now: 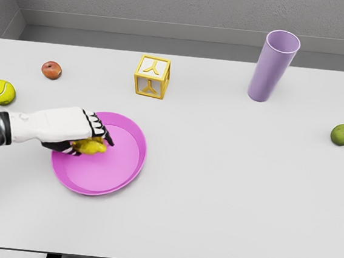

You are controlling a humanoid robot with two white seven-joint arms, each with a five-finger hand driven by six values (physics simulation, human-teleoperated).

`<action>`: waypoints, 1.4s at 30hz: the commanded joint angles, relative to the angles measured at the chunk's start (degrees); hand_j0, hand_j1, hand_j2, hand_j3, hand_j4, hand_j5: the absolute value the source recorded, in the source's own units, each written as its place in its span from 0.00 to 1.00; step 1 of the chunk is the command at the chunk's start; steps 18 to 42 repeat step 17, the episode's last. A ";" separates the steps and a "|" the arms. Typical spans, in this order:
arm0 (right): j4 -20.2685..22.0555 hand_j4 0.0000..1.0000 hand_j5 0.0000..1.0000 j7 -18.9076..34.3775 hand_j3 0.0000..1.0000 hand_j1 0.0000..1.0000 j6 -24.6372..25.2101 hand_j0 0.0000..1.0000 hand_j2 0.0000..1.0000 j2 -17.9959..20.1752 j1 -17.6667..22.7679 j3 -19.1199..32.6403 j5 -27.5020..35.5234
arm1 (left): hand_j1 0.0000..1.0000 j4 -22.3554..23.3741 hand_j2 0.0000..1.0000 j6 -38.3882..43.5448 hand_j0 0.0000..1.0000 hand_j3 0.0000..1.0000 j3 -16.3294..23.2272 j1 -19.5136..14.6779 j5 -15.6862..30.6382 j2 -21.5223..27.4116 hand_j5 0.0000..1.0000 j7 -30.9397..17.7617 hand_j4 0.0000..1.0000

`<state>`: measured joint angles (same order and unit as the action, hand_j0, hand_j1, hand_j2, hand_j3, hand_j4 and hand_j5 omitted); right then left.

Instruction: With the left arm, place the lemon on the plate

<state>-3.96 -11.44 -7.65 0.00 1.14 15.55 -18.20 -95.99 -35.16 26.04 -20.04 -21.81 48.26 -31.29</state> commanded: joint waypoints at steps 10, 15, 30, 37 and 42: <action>0.00 1.00 1.00 -0.07 1.00 1.00 0.00 1.00 1.00 0.00 0.00 0.01 0.09 | 1.00 10.99 1.00 0.16 1.00 1.00 -7.14 -0.35 2.91 0.17 1.00 0.35 1.00; 0.00 1.00 1.00 0.01 1.00 1.00 0.00 1.00 1.00 0.00 0.00 0.01 0.00 | 1.00 14.43 1.00 0.16 1.00 1.00 -9.52 -0.17 4.14 0.52 1.00 0.18 1.00; 0.00 1.00 1.00 0.01 1.00 1.00 0.00 1.00 1.00 0.00 0.00 0.01 0.00 | 1.00 14.34 1.00 0.16 1.00 1.00 -9.43 -0.09 4.14 0.52 1.00 0.09 1.00; 0.00 1.00 1.00 0.01 1.00 1.00 0.00 1.00 1.00 0.00 0.00 0.01 0.00 | 1.00 14.34 1.00 0.16 1.00 1.00 -9.43 -0.09 4.14 0.52 1.00 0.09 1.00; 0.00 1.00 1.00 0.01 1.00 1.00 0.00 1.00 1.00 0.00 0.00 0.01 0.00 | 1.00 14.34 1.00 0.16 1.00 1.00 -9.43 -0.09 4.14 0.52 1.00 0.09 1.00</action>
